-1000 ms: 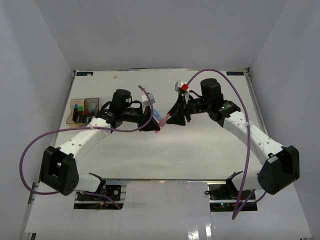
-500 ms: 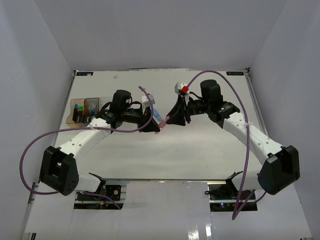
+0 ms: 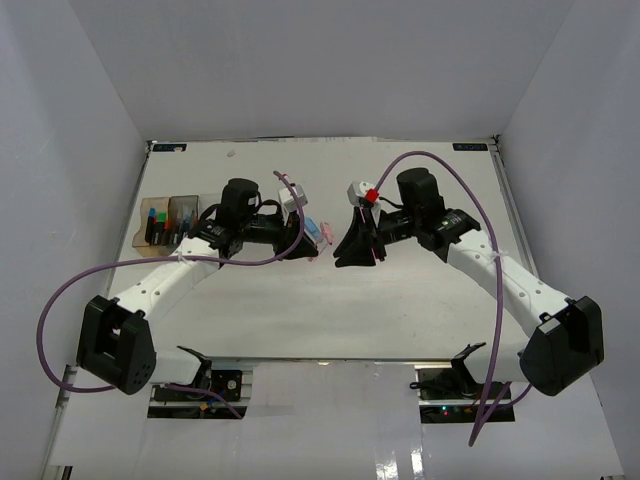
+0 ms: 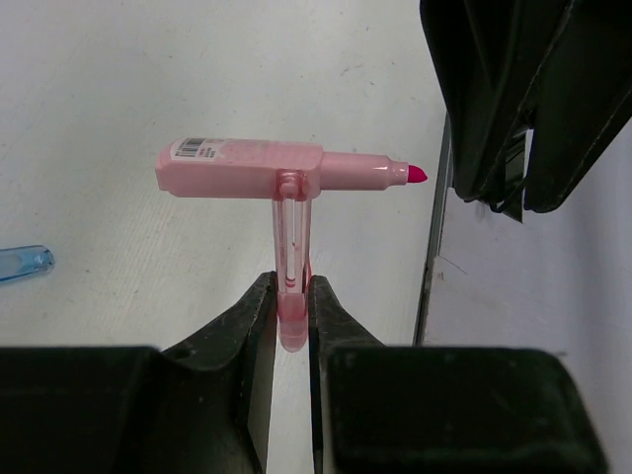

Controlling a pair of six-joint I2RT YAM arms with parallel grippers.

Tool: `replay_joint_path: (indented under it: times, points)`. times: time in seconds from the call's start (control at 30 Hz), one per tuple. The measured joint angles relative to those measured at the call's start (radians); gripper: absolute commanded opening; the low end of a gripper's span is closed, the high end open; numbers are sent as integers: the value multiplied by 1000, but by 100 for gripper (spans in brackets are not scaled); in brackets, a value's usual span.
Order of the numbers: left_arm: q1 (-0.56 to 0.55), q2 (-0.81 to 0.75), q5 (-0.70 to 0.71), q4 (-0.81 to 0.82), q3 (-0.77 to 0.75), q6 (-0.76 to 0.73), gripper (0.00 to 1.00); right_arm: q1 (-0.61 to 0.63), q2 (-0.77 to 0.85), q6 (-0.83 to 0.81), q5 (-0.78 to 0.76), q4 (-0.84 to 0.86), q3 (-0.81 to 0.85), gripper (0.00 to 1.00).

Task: Sort the stationery into containers
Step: Close the pen cap on the pen.

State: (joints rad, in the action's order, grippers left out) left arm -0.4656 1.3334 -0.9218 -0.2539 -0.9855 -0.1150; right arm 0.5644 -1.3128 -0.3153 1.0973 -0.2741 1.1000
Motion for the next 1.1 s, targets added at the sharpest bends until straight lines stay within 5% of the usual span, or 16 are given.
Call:
replay_joint_path:
  times: [1.1]
  points:
    - [0,-35,25,22,31,-54,0,20,-44,-6,-27,-42,101,54]
